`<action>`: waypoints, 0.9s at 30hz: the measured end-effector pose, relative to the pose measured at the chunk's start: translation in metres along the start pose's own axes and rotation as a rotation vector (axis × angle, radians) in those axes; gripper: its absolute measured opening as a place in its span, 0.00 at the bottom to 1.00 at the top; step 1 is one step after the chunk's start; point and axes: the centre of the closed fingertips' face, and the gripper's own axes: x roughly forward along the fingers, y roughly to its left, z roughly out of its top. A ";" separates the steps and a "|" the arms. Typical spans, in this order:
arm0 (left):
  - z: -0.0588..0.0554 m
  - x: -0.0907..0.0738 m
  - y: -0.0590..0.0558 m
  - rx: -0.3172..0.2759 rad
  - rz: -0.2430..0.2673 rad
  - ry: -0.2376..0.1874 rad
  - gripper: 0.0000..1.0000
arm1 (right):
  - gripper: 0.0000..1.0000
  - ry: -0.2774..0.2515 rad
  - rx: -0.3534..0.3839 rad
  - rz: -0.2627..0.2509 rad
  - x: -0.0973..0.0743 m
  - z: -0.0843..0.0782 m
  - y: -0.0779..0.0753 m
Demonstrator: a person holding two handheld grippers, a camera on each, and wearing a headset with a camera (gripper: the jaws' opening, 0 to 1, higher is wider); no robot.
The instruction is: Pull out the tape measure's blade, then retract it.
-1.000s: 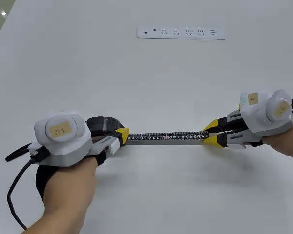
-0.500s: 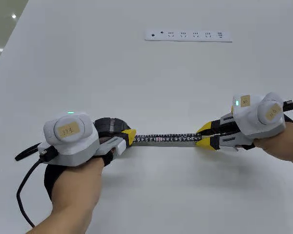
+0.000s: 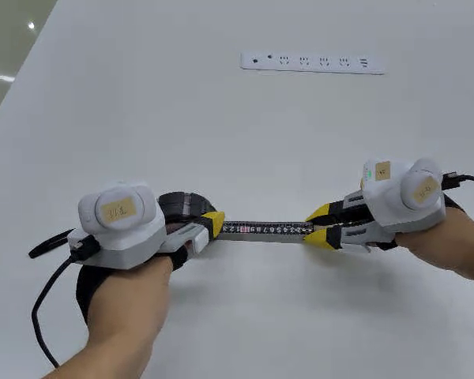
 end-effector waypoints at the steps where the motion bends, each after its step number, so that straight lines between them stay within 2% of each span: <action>1: 0.000 0.000 0.000 0.000 0.000 0.000 0.59 | 0.11 -0.002 0.002 0.000 0.001 0.001 0.000; 10: 0.001 0.000 0.000 -0.001 -0.001 -0.001 0.59 | 0.11 -0.027 0.010 0.003 0.010 0.008 0.001; 27: 0.000 -0.001 0.000 -0.011 -0.005 -0.002 0.59 | 0.11 -0.038 0.004 0.017 0.025 0.023 0.004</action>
